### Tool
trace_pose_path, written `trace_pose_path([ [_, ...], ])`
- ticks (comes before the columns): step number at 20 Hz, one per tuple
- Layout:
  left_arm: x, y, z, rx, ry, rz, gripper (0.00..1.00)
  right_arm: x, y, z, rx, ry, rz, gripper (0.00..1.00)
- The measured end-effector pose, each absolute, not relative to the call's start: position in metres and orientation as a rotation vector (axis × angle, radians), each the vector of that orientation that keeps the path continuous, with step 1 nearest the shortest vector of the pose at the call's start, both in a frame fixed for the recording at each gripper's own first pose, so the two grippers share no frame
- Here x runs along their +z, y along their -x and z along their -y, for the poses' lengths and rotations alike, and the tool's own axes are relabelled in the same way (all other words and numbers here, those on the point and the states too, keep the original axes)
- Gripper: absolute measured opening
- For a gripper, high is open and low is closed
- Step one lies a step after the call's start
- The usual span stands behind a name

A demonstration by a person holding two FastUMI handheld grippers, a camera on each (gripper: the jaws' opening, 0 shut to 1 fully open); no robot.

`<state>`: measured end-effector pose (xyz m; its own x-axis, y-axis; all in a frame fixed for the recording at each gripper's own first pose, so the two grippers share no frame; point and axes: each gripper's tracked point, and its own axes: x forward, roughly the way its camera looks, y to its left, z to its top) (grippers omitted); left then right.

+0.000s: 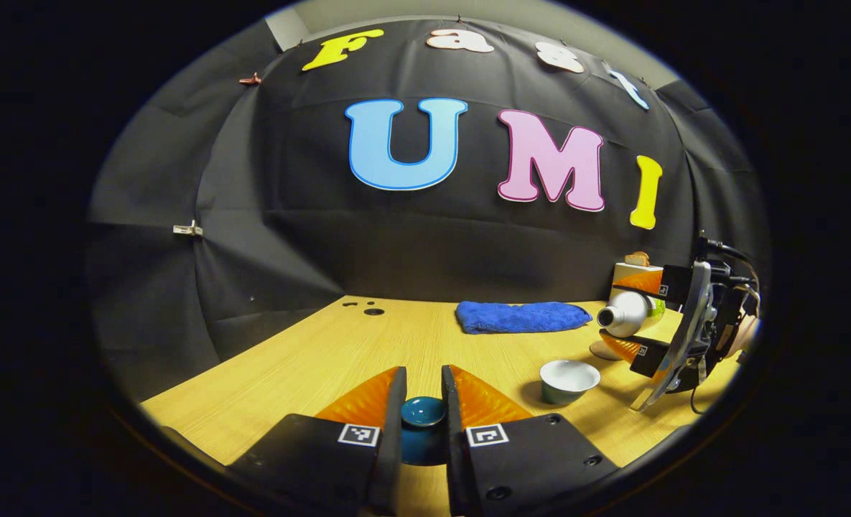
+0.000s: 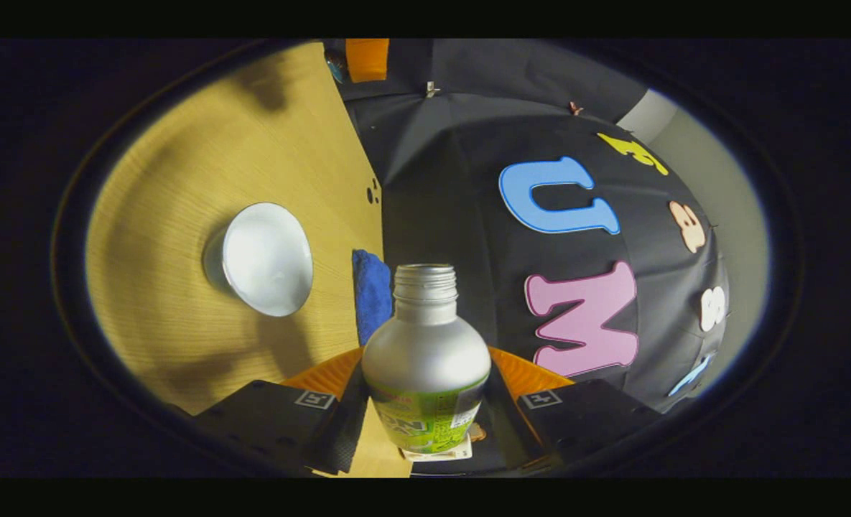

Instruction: Open the teacup lid with one hand, grasp the water bottle and pour water into the teacup with the other hand; after pouring, place the water bottle on the coaster and then close the teacup lid.

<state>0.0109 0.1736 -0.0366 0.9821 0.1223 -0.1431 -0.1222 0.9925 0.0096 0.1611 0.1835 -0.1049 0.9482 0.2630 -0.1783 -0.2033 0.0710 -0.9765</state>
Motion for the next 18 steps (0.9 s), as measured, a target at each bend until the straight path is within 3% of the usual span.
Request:
trace_pose_path([
  [18, -0.046, -0.015, -0.171, 0.107, 0.034, -0.167, 0.32, -0.128, -0.172, -0.175, 0.399, 1.718, 0.119, 0.78],
])
